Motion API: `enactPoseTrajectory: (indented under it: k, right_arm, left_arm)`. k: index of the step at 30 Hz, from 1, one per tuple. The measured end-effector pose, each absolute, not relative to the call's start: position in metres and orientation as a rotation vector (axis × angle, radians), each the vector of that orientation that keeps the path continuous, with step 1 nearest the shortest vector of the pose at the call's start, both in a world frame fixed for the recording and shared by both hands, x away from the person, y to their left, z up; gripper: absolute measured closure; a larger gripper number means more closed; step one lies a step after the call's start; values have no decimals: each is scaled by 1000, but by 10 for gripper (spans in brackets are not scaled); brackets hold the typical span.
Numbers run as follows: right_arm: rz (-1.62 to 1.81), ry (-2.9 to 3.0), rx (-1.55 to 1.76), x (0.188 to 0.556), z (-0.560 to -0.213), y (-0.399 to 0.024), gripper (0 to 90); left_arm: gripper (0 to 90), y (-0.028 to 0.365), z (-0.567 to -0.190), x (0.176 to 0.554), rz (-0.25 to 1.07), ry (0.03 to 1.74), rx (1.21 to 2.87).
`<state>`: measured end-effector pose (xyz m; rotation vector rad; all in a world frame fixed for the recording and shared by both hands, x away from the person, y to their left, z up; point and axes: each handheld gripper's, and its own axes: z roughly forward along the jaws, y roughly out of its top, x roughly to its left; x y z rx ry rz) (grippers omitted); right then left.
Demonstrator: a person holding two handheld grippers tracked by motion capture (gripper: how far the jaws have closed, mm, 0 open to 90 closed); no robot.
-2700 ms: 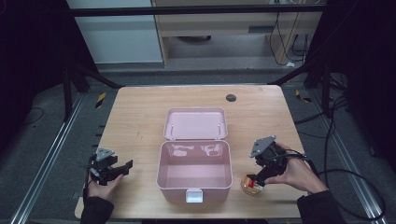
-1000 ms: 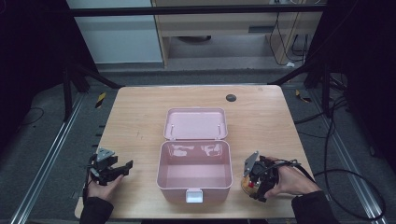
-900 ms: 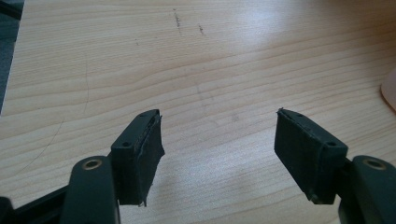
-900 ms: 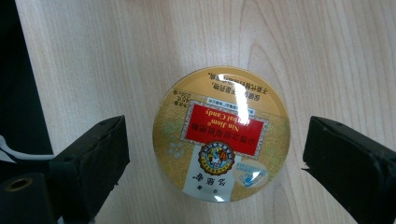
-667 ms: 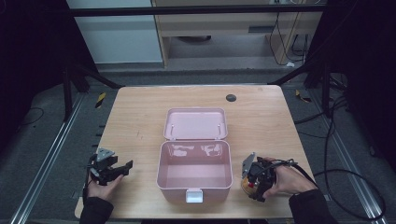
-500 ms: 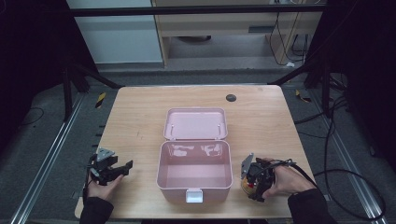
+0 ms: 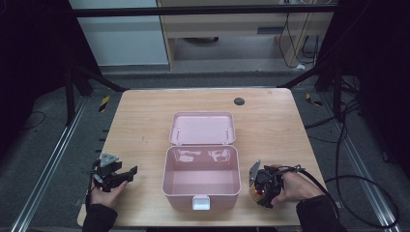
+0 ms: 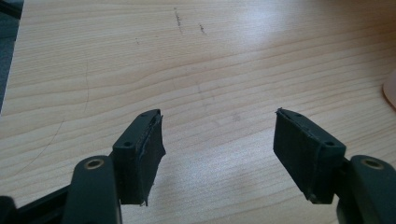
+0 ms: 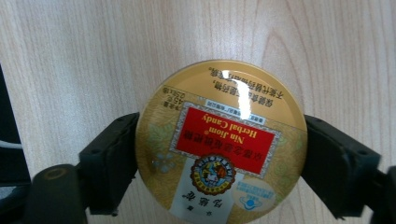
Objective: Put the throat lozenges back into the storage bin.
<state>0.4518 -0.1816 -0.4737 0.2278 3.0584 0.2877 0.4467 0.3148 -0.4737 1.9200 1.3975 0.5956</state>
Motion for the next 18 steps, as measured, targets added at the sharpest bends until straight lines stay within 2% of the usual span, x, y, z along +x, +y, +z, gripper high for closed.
enactPoseTrajectory:
  k: [8,18]
  right_arm:
    - [311,3061,254,450,-468,-184,204]
    - [403,3021,299,446,-442,-194,205]
  left_arm:
    - [324,315,-473,446,595,1396,1919]
    - [324,314,-473,446,592,1393,1929]
